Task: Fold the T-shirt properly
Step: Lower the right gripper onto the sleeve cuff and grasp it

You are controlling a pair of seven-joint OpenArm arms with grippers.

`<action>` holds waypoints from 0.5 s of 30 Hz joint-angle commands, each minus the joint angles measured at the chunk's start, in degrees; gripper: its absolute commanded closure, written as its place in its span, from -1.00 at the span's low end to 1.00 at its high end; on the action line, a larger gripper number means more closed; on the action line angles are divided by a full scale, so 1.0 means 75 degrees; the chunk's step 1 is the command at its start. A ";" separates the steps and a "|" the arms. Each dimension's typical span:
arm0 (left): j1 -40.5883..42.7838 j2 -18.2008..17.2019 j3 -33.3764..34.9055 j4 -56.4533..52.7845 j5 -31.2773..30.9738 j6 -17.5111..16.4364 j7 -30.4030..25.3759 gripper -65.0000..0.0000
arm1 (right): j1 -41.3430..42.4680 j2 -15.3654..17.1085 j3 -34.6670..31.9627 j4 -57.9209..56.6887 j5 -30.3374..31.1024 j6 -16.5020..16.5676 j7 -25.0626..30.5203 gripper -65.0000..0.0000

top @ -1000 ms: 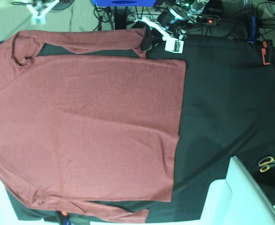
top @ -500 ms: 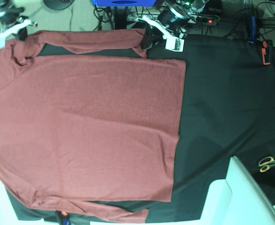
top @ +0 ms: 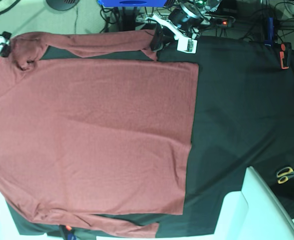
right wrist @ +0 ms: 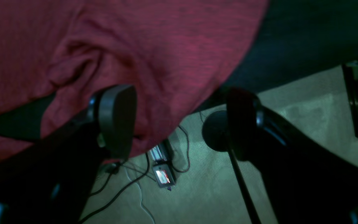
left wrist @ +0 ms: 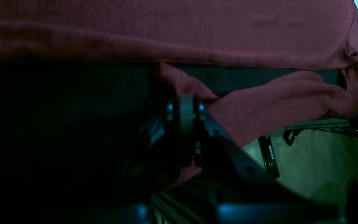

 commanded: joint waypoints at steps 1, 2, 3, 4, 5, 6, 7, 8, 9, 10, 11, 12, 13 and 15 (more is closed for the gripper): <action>0.0097 -0.0025 0.0021 0.0053 0.0036 0.0043 0.0114 1.00 | 0.0049 0.0254 0.0092 -0.0048 0.0113 0.0037 0.0119 -0.33; 0.0097 -0.0025 0.0021 0.0065 0.0036 0.0043 0.0114 1.00 | 0.0154 0.0324 0.0151 -0.0212 0.0113 0.0037 0.0119 -0.34; 0.0097 -0.0025 0.0021 0.0065 0.0036 0.0043 0.0114 1.00 | 0.0248 0.0383 0.0151 -0.0435 0.0113 0.0037 0.0119 -0.35; 0.0097 -0.0025 0.0021 0.0065 0.0036 0.0043 0.0114 1.00 | 0.0330 0.0477 0.0151 -0.0634 0.0113 0.0037 0.0119 -0.41; 0.0097 -0.0025 0.0021 0.0065 0.0036 0.0043 0.0114 1.00 | 0.0412 0.0559 0.0151 -0.0822 0.0113 0.0037 0.0119 -0.49; 0.0097 -0.0025 0.0021 0.0065 0.0036 0.0043 0.0114 1.00 | 0.0494 0.0606 0.0151 -0.0974 0.0113 0.0037 0.0119 -0.54; 0.0097 -0.0025 0.0021 0.0065 0.0036 0.0043 0.0114 1.00 | 0.0565 0.0617 0.0151 -0.1115 0.0113 0.0037 0.0119 -0.58; 0.0097 -0.0025 0.0021 0.0065 0.0036 0.0043 0.0114 1.00 | 0.0635 0.0629 0.0151 -0.1244 0.0113 0.0037 0.0142 -0.62; 0.0097 -0.0025 0.0021 0.0065 0.0036 0.0043 0.0114 1.00 | 0.0693 0.0641 0.0151 -0.1338 0.0113 0.0037 0.0154 -0.62; 0.0097 -0.0025 0.0021 0.0065 0.0036 0.0043 0.0114 1.00 | 0.0740 0.0711 0.0163 -0.1431 0.0113 0.0037 0.0154 -0.62; 0.0097 -0.0025 0.0021 0.0065 0.0036 0.0043 0.0114 1.00 | 0.0787 0.0758 0.0163 -0.1572 0.0113 0.0037 0.0154 -0.61; 0.0097 -0.0025 0.0021 0.0065 0.0036 0.0043 0.0114 1.00 | 0.0846 0.0770 0.0163 -0.1736 0.0113 0.0037 0.0154 -0.61; 0.0097 -0.0025 0.0021 0.0065 0.0036 0.0043 0.0114 1.00 | 0.0916 0.0793 0.0186 -0.1912 0.0113 0.0037 0.0166 -0.61; 0.0097 -0.0025 0.0021 0.0065 0.0036 0.0043 0.0114 1.00 | 0.0963 0.0899 0.0514 -0.2158 0.0113 0.0037 0.0166 -0.61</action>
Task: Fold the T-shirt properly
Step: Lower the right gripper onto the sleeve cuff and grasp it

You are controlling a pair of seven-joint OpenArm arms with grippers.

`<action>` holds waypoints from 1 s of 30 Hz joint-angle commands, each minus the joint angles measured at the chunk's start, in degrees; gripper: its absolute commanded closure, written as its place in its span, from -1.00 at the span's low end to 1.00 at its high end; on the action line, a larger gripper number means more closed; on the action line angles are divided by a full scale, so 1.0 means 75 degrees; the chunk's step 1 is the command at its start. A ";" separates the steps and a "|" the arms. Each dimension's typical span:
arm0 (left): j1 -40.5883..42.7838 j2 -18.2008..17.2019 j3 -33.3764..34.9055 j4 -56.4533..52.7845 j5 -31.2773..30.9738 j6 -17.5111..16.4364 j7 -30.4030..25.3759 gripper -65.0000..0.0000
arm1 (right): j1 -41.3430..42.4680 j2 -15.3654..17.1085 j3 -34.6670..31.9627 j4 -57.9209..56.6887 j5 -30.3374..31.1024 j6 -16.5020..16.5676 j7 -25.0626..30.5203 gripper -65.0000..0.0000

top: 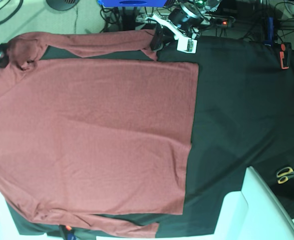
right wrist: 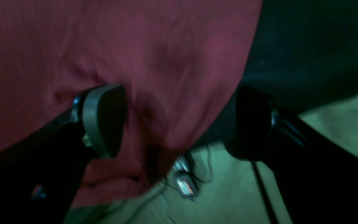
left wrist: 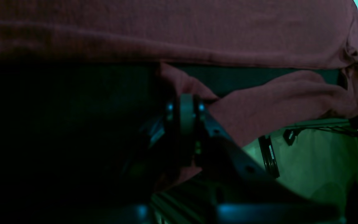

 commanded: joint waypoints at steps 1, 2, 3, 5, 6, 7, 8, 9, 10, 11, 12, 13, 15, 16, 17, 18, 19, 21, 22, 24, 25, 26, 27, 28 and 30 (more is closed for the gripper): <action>0.0095 -0.0025 0.0021 0.0059 0.0033 0.0043 0.0111 1.00 | -0.0045 0.0156 0.0154 -0.0049 -0.0039 -0.0027 -0.0059 -0.61; 0.0095 -0.0025 0.0021 0.0059 0.0033 0.0043 0.0111 1.00 | -0.0010 0.0179 0.0224 -0.0119 -0.0039 -0.0027 -0.0059 -0.61; 0.0095 -0.0025 0.0021 0.0059 0.0033 0.0043 0.0111 1.00 | -0.0010 0.0250 0.0247 -0.0178 -0.0039 -0.0027 -0.0059 -0.61; 0.0095 -0.0025 0.0021 0.0059 0.0033 0.0043 0.0111 1.00 | -0.0033 0.0285 0.0224 -0.0213 -0.0039 -0.0027 -0.0082 -0.61; 0.0095 -0.0025 0.0021 0.0059 0.0033 0.0043 0.0111 1.00 | -0.0045 0.0285 0.0224 -0.0213 -0.0039 -0.0027 -0.0106 -0.61; 0.0095 -0.0025 0.0021 0.0071 0.0033 0.0043 0.0111 1.00 | -0.0104 0.0273 0.0224 -0.0213 -0.0039 -0.0027 -0.0117 -0.61; 0.0095 -0.0025 0.0021 0.0071 0.0033 0.0043 0.0111 1.00 | -0.0162 0.0238 0.0224 -0.0189 -0.0039 -0.0027 -0.0117 -0.61; 0.0095 -0.0025 0.0021 0.0071 0.0033 0.0043 0.0111 1.00 | -0.0197 0.0226 0.0224 -0.0178 -0.0039 -0.0027 -0.0117 -0.61; 0.0095 -0.0025 0.0021 0.0071 0.0033 0.0043 0.0111 1.00 | -0.0209 0.0191 0.0224 -0.0178 -0.0039 -0.0027 -0.0117 -0.61; 0.0095 -0.0025 0.0021 0.0071 0.0033 0.0043 0.0111 1.00 | -0.0221 0.0109 0.0212 -0.0178 -0.0039 -0.0027 -0.0117 -0.61; 0.0095 -0.0025 0.0021 0.0071 0.0033 0.0043 0.0111 1.00 | -0.0291 0.0027 0.0212 -0.0166 -0.0039 -0.0027 -0.0129 -0.61; 0.0095 -0.0025 0.0021 0.0071 0.0033 0.0043 0.0111 1.00 | -0.0373 -0.0008 0.0201 -0.0119 -0.0039 -0.0027 -0.0129 -0.61; 0.0095 -0.0025 0.0021 0.0071 0.0033 0.0043 0.0111 1.00 | -0.0467 -0.0114 0.0201 0.0069 -0.0039 -0.0027 -0.0129 -0.60; 0.0095 -0.0025 0.0021 0.0071 0.0033 0.0043 0.0111 1.00 | -0.0479 -0.0196 0.0201 0.0151 -0.0050 -0.0027 -0.0141 -0.60; 0.0095 -0.0025 0.0021 0.0071 0.0033 0.0043 0.0111 1.00 | -0.0490 -0.0231 0.0201 0.0221 -0.0050 -0.0027 -0.0199 -0.60; 0.0095 -0.0025 0.0021 0.0071 0.0033 0.0043 0.0111 1.00 | -0.0490 -0.0243 0.0201 0.0280 -0.0050 -0.0027 -0.0328 -0.60; 0.0095 -0.0025 0.0021 0.0071 0.0033 0.0043 0.0111 1.00 | -0.0490 -0.0243 0.0201 0.0315 -0.0050 -0.0027 -0.0434 -0.60; 0.0095 -0.0025 0.0021 0.0071 0.0033 0.0043 0.0111 1.00 | -0.0490 -0.0243 0.0201 0.0315 -0.0050 -0.0027 -0.0528 -0.60; 0.0095 -0.0025 0.0021 0.0071 0.0033 0.0043 0.0111 1.00 | -0.0479 -0.0243 0.0189 0.0326 -0.0050 -0.0027 -0.0539 -0.60; 0.0095 -0.0025 0.0021 0.0071 0.0033 0.0043 0.0111 1.00 | -0.0479 -0.0243 0.0189 0.0326 -0.0050 -0.0027 -0.0539 -0.60; 0.0095 -0.0025 0.0021 0.0071 0.0033 0.0043 0.0111 1.00 | -0.0479 -0.0243 0.0189 0.0350 -0.0050 -0.0027 -0.0539 -0.60; 0.0095 -0.0025 0.0021 0.0071 0.0033 0.0043 0.0111 1.00 | -0.0479 -0.0243 0.0189 0.0420 -0.0050 -0.0027 -0.0504 -0.60; 0.0095 -0.0025 0.0021 0.0071 0.0033 0.0043 0.0111 1.00 | -0.0479 -0.0243 0.0189 0.0502 -0.0062 -0.0027 -0.0504 -0.60; 0.0095 -0.0025 0.0021 0.0071 0.0033 0.0043 0.0111 1.00 | -0.0479 -0.0243 0.0212 0.0643 -0.0062 -0.0027 -0.0504 -0.60; 0.0095 -0.0025 0.0021 0.0071 0.0033 0.0043 0.0111 1.00 | -0.0502 -0.0243 0.0283 0.1041 -0.0062 -0.0027 -0.0551 -0.52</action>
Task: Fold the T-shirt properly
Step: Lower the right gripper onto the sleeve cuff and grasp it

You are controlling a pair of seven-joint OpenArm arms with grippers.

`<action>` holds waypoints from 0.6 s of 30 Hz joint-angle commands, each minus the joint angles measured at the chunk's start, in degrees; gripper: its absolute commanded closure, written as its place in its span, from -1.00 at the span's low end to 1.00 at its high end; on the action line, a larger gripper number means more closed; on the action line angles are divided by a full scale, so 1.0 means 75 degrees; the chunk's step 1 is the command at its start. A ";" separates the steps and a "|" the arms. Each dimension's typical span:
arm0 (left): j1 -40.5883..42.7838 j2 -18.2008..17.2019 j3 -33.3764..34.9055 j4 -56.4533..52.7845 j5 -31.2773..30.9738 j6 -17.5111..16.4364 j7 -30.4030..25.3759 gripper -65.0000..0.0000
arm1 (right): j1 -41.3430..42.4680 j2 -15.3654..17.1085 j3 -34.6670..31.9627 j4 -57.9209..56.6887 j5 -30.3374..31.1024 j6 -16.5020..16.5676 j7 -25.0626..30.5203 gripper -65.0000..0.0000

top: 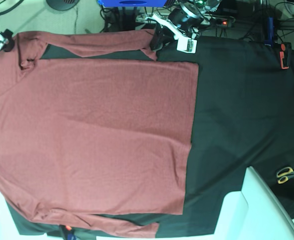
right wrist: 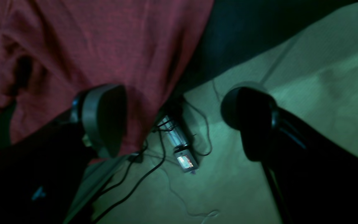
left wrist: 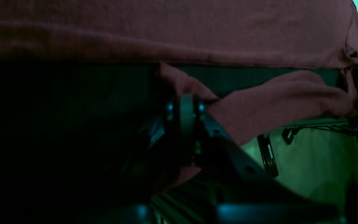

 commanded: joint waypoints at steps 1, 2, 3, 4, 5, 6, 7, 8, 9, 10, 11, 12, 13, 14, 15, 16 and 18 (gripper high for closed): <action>0.0095 -0.0025 0.0021 0.0068 0.0036 0.0046 0.0106 1.00 | -0.0103 0.0186 0.0064 0.0434 0.0127 0.0051 0.0131 -0.46; 0.0095 -0.0025 0.0021 0.0068 0.0036 0.0046 0.0106 1.00 | -0.0221 0.0174 0.0064 0.0750 0.0127 0.0051 0.0131 -0.39; 0.0095 -0.0025 0.0021 0.0056 0.0036 0.0046 0.0106 1.00 | -0.0303 0.0162 0.0064 0.1055 0.0127 0.0051 0.0084 -0.36; 0.0095 -0.0025 0.0021 0.0056 0.0036 0.0046 0.0106 1.00 | -0.0373 0.0045 0.0064 0.1348 0.0127 0.0051 -0.0057 -0.33; 0.0095 -0.0025 0.0021 0.0056 0.0036 0.0046 0.0106 1.00 | -0.0408 -0.0072 0.0076 0.1559 0.0127 0.0051 -0.0162 -0.33; 0.0095 -0.0025 0.0021 0.0056 0.0036 0.0046 0.0106 1.00 | -0.0443 -0.0154 0.0076 0.1805 0.0127 0.0051 -0.0256 -0.33; 0.0095 -0.0025 0.0021 0.0056 0.0036 0.0046 0.0106 1.00 | -0.0502 -0.0225 0.0076 0.2040 0.0127 0.0051 -0.0326 -0.34; 0.0095 -0.0025 0.0021 0.0056 0.0036 0.0046 0.0106 1.00 | -0.0537 -0.0260 0.0076 0.2204 0.0127 0.0051 -0.0338 -0.35; 0.0095 -0.0025 0.0033 0.0056 0.0036 0.0046 0.0106 1.00 | -0.0537 -0.0271 0.0041 0.2262 0.0127 0.0051 -0.0338 -0.41; 0.0095 -0.0025 0.0033 0.0056 0.0036 0.0046 0.0106 1.00 | -0.0502 -0.0307 0.0029 0.2262 0.0127 0.0051 -0.0338 -0.47; 0.0095 -0.0025 0.0044 0.0056 0.0036 0.0046 0.0106 1.00 | -0.0479 -0.0318 0.0029 0.2227 0.0127 0.0051 -0.0315 -0.52; 0.0095 -0.0025 0.0033 0.0056 0.0036 0.0046 0.0106 1.00 | -0.0443 -0.0307 0.0005 0.2180 0.0127 0.0051 -0.0303 -0.54; 0.0095 -0.0025 0.0033 0.0056 0.0036 0.0046 0.0106 1.00 | -0.0350 -0.0307 0.0005 0.2145 0.0127 0.0051 -0.0303 -0.54; 0.0095 -0.0025 0.0033 0.0056 0.0036 0.0046 0.0106 1.00 | -0.0268 -0.0295 0.0005 0.2051 0.0116 0.0051 -0.0291 -0.54; 0.0095 -0.0025 0.0033 0.0056 0.0036 0.0046 0.0106 1.00 | -0.0197 -0.0260 0.0017 0.1958 0.0116 0.0051 -0.0291 -0.54; 0.0095 -0.0025 0.0033 0.0056 0.0036 0.0046 0.0106 1.00 | -0.0150 -0.0143 0.0017 0.1852 0.0116 0.0051 -0.0291 -0.55; 0.0106 -0.0025 0.0033 0.0056 0.0036 0.0046 0.0106 1.00 | 0.0002 0.0045 0.0005 0.1536 0.0116 0.0051 -0.0291 -0.55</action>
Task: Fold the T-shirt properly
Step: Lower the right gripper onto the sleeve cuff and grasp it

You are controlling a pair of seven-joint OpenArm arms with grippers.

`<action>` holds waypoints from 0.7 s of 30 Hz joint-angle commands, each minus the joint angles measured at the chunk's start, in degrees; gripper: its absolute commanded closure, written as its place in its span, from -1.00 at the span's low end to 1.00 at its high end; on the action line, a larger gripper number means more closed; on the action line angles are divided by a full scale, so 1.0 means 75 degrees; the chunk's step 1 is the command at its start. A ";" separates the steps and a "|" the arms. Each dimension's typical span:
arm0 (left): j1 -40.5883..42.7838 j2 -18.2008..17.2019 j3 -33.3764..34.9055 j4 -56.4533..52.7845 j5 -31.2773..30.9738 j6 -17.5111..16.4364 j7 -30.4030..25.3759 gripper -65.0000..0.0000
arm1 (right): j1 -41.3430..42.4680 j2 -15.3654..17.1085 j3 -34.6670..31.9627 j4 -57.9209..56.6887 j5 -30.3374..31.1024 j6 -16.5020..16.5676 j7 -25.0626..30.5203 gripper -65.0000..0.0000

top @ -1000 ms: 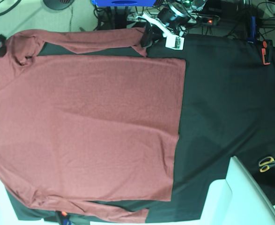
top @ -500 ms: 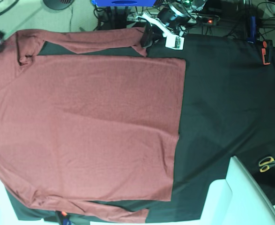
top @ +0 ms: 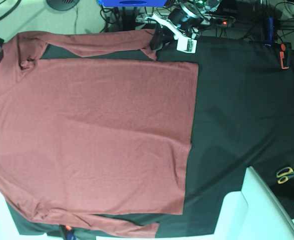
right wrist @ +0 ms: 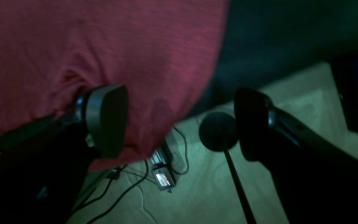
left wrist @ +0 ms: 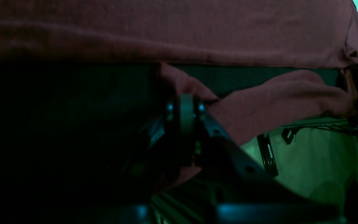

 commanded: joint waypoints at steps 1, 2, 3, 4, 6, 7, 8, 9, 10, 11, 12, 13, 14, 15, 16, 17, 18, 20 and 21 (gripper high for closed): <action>0.0106 -0.0013 0.0018 0.0056 0.0036 0.0046 0.0108 1.00 | 0.0067 0.0255 0.0052 -0.0057 0.0040 -0.0027 0.0111 -0.55; 0.0106 -0.0013 0.0018 0.0056 0.0036 0.0046 0.0108 1.00 | 0.0125 0.0349 0.0052 -0.0232 0.0040 -0.0027 0.0111 -0.55; 0.0118 -0.0013 0.0018 0.0045 0.0036 0.0046 0.0108 1.00 | 0.0172 0.0431 0.0052 -0.0385 0.0040 -0.0027 0.0123 -0.55; 0.0165 -0.0013 0.0006 0.0045 0.0036 0.0046 0.0108 1.00 | 0.0231 0.0490 0.0052 -0.0561 0.0040 -0.0027 0.0123 -0.55; 0.0188 -0.0013 0.0006 0.0056 0.0036 0.0046 0.0108 1.00 | 0.0324 0.0642 0.0052 -0.0865 0.0040 -0.0027 0.0123 -0.55; 0.0200 -0.0013 0.0006 0.0056 0.0036 0.0046 0.0108 1.00 | 0.0348 0.0689 0.0052 -0.1018 0.0040 -0.0027 0.0134 -0.55; 0.0200 -0.0013 0.0006 0.0056 0.0036 0.0046 0.0108 1.00 | 0.0395 0.0724 0.0052 -0.1182 0.0040 -0.0027 0.0146 -0.55; 0.0200 -0.0013 0.0006 0.0056 0.0036 0.0046 0.0108 1.00 | 0.0430 0.0736 0.0040 -0.1287 0.0040 -0.0027 0.0205 -0.55; 0.0200 -0.0013 0.0006 0.0056 0.0036 0.0046 0.0108 1.00 | 0.0442 0.0736 0.0029 -0.1381 0.0040 -0.0027 0.0310 -0.55; 0.0200 -0.0013 0.0006 0.0056 0.0036 0.0046 0.0108 1.00 | 0.0442 0.0736 0.0029 -0.1452 0.0028 -0.0027 0.0392 -0.55; 0.0200 -0.0013 0.0006 0.0056 0.0036 0.0046 0.0108 1.00 | 0.0442 0.0736 0.0029 -0.1510 0.0028 -0.0027 0.0451 -0.55; 0.0200 -0.0013 0.0006 0.0056 0.0036 0.0046 0.0108 1.00 | 0.0442 0.0724 0.0017 -0.1557 0.0028 -0.0027 0.0463 -0.55; 0.0200 -0.0013 0.0006 0.0056 0.0036 0.0046 0.0108 1.00 | 0.0442 0.0724 0.0017 -0.1592 0.0028 -0.0027 0.0463 -0.55; 0.0200 -0.0013 0.0006 0.0056 0.0036 0.0046 0.0108 1.00 | 0.0442 0.0701 0.0017 -0.1604 0.0028 -0.0027 0.0463 -0.55; 0.0200 -0.0013 0.0006 0.0056 0.0036 0.0046 0.0108 1.00 | 0.0442 0.0677 0.0017 -0.1604 0.0028 -0.0027 0.0463 -0.55; 0.0200 -0.0013 0.0006 0.0056 0.0036 0.0046 0.0108 1.00 | 0.0442 0.0677 0.0017 -0.1604 0.0028 -0.0027 0.0451 -0.55; 0.0200 -0.0013 0.0006 0.0056 0.0036 0.0046 0.0108 1.00 | 0.0442 0.0665 0.0017 -0.1604 0.0028 -0.0027 0.0451 -0.55; 0.0200 -0.0013 0.0006 0.0056 0.0036 0.0046 0.0108 1.00 | 0.0442 0.0654 -0.0171 -0.1604 0.0028 -0.0027 0.0439 -0.55; 0.0188 -0.0013 0.0006 0.0056 0.0036 0.0046 0.0108 1.00 | 0.0418 0.0654 -0.0370 -0.1592 0.0028 -0.0027 0.0451 -0.55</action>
